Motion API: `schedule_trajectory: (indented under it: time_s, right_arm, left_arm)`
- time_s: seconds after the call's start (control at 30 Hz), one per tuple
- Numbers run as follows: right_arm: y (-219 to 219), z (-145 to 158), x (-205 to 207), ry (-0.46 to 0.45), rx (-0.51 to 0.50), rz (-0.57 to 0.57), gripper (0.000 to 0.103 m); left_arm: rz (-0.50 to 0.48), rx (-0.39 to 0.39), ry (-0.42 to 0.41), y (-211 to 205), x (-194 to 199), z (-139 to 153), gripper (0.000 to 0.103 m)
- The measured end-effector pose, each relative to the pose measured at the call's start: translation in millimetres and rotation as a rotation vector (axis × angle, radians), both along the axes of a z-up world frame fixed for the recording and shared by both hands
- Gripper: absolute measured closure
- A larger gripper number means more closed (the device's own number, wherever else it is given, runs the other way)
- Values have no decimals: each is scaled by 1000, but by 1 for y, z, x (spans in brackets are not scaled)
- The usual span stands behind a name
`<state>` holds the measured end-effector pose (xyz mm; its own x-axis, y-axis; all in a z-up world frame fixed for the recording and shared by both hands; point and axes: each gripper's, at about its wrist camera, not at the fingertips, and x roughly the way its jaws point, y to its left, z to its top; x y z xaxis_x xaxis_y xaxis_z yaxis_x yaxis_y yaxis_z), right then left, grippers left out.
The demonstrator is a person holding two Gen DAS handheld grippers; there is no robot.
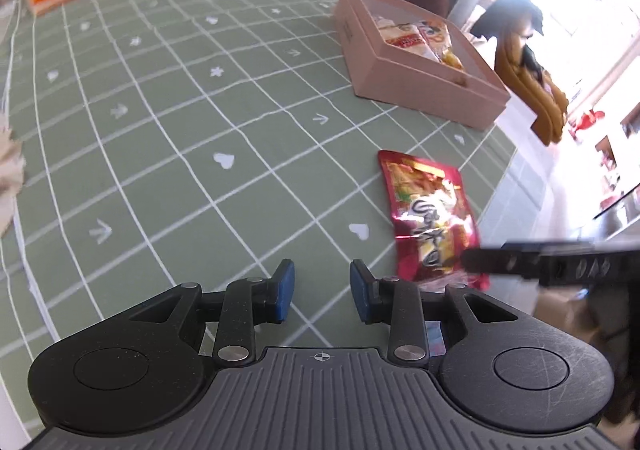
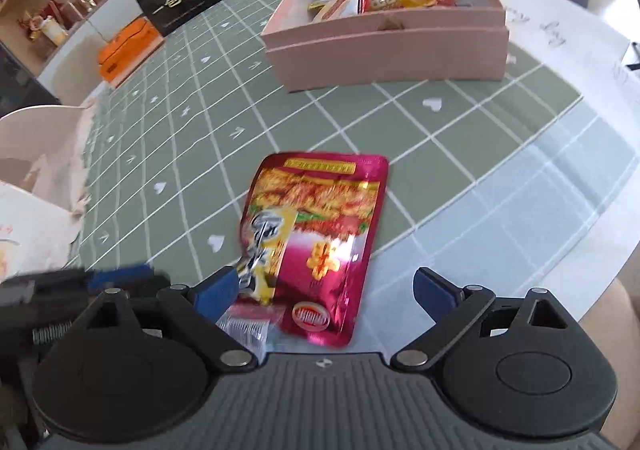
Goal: Organize snacks
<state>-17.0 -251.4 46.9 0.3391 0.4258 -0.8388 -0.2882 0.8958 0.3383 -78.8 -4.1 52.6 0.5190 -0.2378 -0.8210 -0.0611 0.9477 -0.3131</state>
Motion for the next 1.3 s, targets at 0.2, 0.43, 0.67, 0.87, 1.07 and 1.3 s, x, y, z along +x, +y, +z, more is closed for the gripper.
schedule_trajectory:
  time_s: [0.2, 0.43, 0.67, 0.87, 1.07, 1.3]
  right_arm:
    - [0, -1, -1, -9, -42, -17, 8]
    - [-31, 2, 6, -22, -48, -122, 8]
    - [-53, 11, -4, -61, -102, -169, 8]
    - [-64, 6, -7, -59, -103, -165, 8]
    - [-80, 8, 8, -64, -96, -193, 8]
    - [-71, 1, 18, -56, -98, -118, 8]
  left_arm:
    - [-139, 2, 120, -36, -8, 11, 68]
    - [-226, 136, 190, -94, -10, 4, 62]
    - [-240, 217, 111, -110, -10, 3, 57]
    - [-229, 259, -30, -120, -14, 22, 58]
    - [-386, 470, -60, -165, -24, 1, 55]
    - [-254, 491, -82, -130, -25, -1, 39]
